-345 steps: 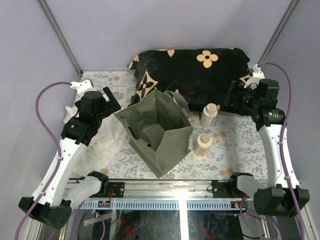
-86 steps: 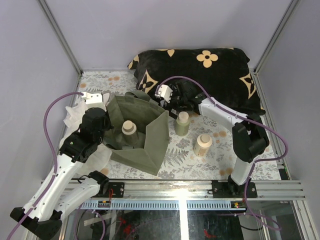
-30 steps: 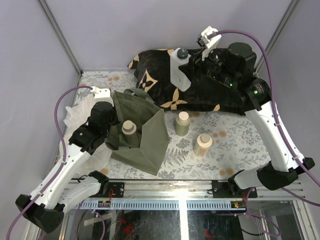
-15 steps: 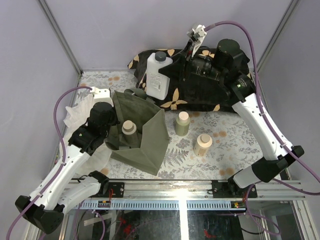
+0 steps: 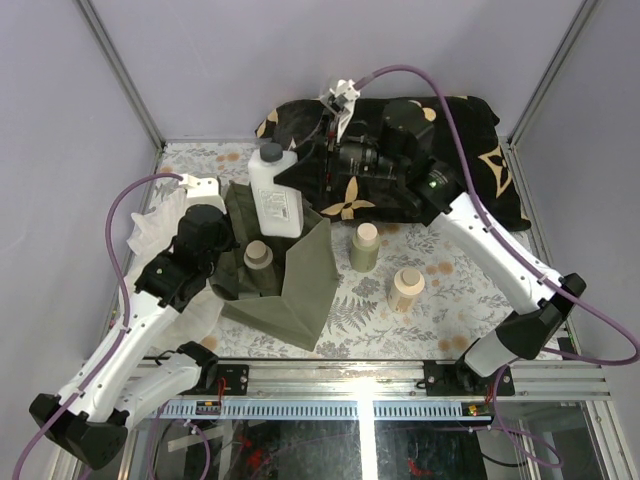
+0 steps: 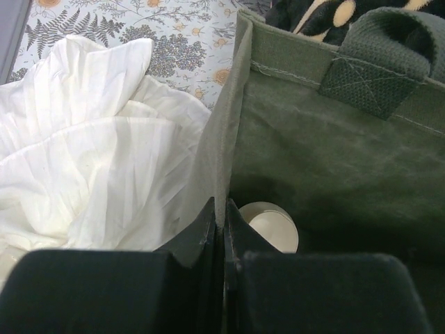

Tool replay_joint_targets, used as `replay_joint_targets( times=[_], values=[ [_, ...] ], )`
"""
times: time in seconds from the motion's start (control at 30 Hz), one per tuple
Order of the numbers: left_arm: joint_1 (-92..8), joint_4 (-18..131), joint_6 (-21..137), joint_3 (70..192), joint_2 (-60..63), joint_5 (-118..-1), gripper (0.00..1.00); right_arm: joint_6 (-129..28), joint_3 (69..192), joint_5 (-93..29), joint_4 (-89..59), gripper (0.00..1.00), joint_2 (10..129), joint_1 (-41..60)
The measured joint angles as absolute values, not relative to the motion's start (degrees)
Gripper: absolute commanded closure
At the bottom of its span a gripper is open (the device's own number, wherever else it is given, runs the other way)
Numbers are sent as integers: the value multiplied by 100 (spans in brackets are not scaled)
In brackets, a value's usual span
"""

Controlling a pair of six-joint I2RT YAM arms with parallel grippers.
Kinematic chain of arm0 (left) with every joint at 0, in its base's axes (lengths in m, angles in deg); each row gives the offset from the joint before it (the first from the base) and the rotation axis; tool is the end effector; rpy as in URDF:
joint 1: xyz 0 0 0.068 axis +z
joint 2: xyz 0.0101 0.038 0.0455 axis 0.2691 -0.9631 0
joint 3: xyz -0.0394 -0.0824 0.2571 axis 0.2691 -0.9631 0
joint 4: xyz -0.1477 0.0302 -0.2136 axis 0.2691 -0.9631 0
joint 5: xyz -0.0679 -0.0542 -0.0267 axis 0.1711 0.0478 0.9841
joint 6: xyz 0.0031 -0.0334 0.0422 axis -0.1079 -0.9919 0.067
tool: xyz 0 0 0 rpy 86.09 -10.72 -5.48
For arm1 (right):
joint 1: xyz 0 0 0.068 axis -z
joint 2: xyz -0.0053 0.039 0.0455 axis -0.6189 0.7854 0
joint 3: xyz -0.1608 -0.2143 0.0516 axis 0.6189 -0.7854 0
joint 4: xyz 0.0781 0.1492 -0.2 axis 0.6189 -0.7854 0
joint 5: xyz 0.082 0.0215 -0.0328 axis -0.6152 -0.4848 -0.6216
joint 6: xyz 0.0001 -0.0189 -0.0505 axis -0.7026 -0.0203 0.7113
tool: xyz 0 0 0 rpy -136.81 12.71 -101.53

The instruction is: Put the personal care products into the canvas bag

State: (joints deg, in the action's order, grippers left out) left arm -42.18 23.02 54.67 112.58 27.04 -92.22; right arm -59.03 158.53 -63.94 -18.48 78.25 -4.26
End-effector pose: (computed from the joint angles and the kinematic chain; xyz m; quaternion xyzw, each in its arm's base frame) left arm 0.1715 -0.0693 0.3417 -0.0252 0.8428 -0.0114 0.5375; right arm 0.2360 0.2469 0.5133 -0.3930 0.5260 0.5366 0.5300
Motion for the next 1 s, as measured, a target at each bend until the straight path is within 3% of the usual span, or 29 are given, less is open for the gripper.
replay_joint_targets(
  times=[0.47, 0.77, 1.0],
  values=[
    [-4218, 1948, 5513, 11846, 2722, -9074, 100, -5988, 14126, -6163, -1411, 100, 8006, -562],
    [-4218, 1819, 5541, 11907, 2706, -9069, 100, -5112, 13995, -5761, -1872, 100, 8043, -1023],
    [-4218, 1867, 5548, 11874, 2678, -9067, 100, -4535, 13154, -5468, -1994, 100, 7604, -1143]
  ],
)
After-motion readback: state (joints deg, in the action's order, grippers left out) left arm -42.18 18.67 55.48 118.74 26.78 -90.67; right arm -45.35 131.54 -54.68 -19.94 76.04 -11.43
